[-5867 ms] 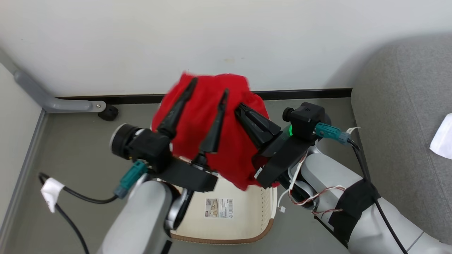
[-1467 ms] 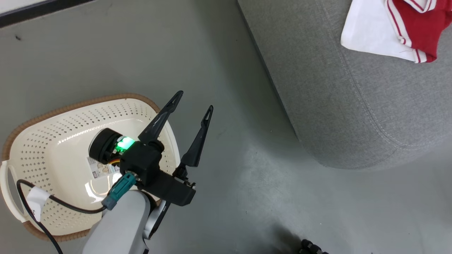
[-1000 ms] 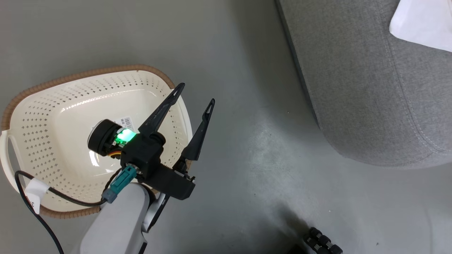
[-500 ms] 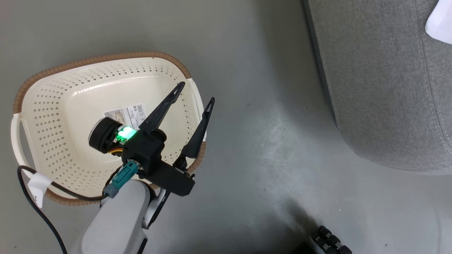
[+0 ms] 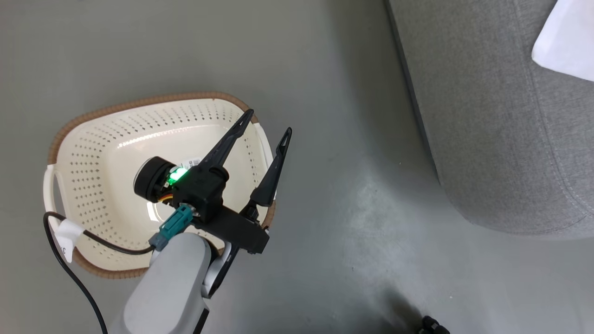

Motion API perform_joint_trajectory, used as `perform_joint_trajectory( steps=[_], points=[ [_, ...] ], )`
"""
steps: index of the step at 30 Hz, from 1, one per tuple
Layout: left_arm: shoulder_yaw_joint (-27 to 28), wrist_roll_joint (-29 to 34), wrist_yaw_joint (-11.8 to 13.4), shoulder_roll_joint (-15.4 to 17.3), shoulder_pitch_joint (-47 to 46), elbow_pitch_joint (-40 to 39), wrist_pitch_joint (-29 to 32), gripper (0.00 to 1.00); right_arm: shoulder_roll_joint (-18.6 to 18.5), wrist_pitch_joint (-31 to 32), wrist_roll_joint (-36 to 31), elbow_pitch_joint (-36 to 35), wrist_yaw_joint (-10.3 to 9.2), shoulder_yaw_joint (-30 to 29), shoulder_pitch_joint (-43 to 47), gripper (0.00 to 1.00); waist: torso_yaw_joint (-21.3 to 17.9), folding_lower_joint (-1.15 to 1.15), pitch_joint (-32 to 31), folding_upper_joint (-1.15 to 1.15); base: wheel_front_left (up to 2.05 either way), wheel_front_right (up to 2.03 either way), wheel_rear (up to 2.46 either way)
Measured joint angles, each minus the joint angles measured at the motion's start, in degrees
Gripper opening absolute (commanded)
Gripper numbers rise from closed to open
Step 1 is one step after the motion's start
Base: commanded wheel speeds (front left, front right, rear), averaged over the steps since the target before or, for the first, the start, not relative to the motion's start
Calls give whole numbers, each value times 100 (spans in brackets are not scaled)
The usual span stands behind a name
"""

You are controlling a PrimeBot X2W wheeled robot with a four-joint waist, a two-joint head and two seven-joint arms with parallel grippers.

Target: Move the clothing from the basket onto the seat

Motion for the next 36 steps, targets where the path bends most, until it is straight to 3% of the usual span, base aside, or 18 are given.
perform_joint_trajectory(
  steps=[10, 22, 36],
  points=[
    [190, -127, 0, -85, -14, 350, -2, 100, 316, -1, -226, -337, 314, 313, 325, 100, 67, 0, -564, 0, 0, 0, 0],
    [589, -364, 105, -234, 250, 608, -2, 100, 946, -27, -315, -1174, 961, 555, 1134, 100, 327, 0, -1478, -1, 0, 0, 0],
    [1035, -397, 371, -293, 705, 822, -2, 100, 1661, -27, -322, -2229, 1192, 1045, 2437, 100, 771, 0, -2390, -1, 0, 0, 0]
  ],
)
